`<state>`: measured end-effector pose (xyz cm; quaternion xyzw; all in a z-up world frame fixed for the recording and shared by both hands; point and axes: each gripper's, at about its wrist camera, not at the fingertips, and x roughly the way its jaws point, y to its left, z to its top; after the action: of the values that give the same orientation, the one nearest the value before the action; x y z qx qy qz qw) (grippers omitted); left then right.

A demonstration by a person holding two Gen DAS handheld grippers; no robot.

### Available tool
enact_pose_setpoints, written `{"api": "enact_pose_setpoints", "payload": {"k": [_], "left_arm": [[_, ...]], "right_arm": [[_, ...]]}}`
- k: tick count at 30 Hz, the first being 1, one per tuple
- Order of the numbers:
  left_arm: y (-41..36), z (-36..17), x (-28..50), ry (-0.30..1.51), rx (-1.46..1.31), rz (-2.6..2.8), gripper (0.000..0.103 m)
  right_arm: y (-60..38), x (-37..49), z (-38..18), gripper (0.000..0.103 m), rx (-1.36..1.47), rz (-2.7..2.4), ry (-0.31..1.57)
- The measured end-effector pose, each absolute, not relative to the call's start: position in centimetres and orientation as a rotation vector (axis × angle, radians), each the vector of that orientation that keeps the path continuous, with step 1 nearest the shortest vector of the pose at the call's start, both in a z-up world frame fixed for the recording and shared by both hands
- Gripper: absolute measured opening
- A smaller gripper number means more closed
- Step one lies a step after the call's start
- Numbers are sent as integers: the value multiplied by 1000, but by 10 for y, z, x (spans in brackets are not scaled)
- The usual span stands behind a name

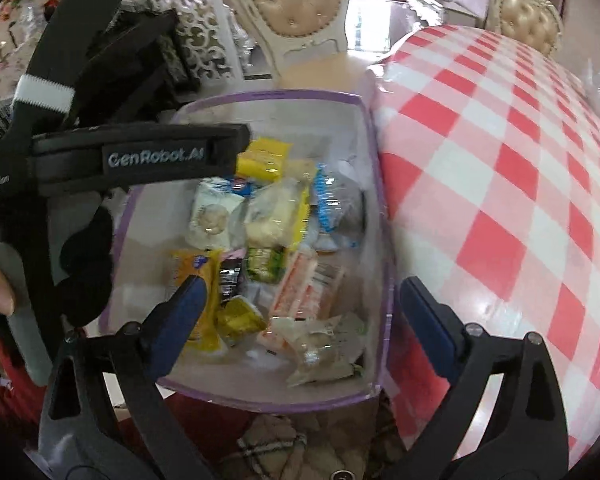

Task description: Organize snacks

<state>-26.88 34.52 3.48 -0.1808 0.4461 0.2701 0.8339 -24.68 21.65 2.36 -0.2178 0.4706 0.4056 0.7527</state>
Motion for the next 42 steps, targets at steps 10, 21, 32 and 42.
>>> {"api": "enact_pose_setpoints", "payload": {"k": [10,21,32,42], "left_arm": [[349,32,-275,968,-396,570,103],[350,30,-275,980,-404,568,103],[351,28,-275,985,-410,568,103],[352,26,-274,990,-409,565,103]], "right_arm": [[221,-244,16,98,-500,852,1041],[222,-246,11,98,-500,857,1049],[222,-248,9,98,-500,859,1053],[221,-249,6,98,-501,865,1059]]}}
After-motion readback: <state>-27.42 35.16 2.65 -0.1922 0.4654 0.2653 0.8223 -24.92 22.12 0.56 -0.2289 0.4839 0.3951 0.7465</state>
